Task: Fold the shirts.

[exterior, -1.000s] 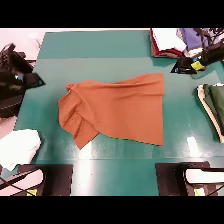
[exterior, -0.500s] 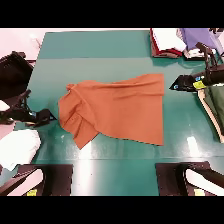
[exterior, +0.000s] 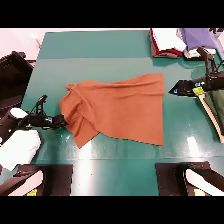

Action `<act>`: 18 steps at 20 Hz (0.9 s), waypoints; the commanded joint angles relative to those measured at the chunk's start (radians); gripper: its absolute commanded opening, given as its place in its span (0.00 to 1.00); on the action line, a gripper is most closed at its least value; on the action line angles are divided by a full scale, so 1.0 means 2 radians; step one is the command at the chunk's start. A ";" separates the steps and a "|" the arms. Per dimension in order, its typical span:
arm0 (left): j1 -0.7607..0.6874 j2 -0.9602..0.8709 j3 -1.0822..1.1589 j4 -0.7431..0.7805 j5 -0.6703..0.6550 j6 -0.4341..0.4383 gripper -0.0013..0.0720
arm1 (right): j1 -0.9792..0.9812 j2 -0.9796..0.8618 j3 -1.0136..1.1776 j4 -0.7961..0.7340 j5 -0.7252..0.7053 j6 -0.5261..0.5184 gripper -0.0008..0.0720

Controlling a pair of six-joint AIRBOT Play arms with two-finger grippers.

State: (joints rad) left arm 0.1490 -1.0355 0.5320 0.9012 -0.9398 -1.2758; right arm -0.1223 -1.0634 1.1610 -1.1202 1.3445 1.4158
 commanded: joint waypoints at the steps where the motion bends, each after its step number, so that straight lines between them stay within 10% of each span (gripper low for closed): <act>1: -0.009 0.001 0.020 -0.002 -0.012 -0.001 0.06 | -0.023 0.001 -0.012 -0.005 0.038 -0.006 0.61; 10: -0.009 0.003 0.117 -0.006 -0.046 0.001 0.06 | -0.162 0.003 -0.298 0.001 0.047 -0.031 0.69; 18: -0.009 0.003 0.117 -0.006 -0.060 0.001 0.06 | -0.006 -0.067 -0.326 0.070 -0.019 -0.037 0.58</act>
State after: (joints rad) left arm 0.1318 -1.0286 0.7635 0.8902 -1.0431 -1.2743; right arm -0.2451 -1.1580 0.5110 -1.0050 1.3762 1.3468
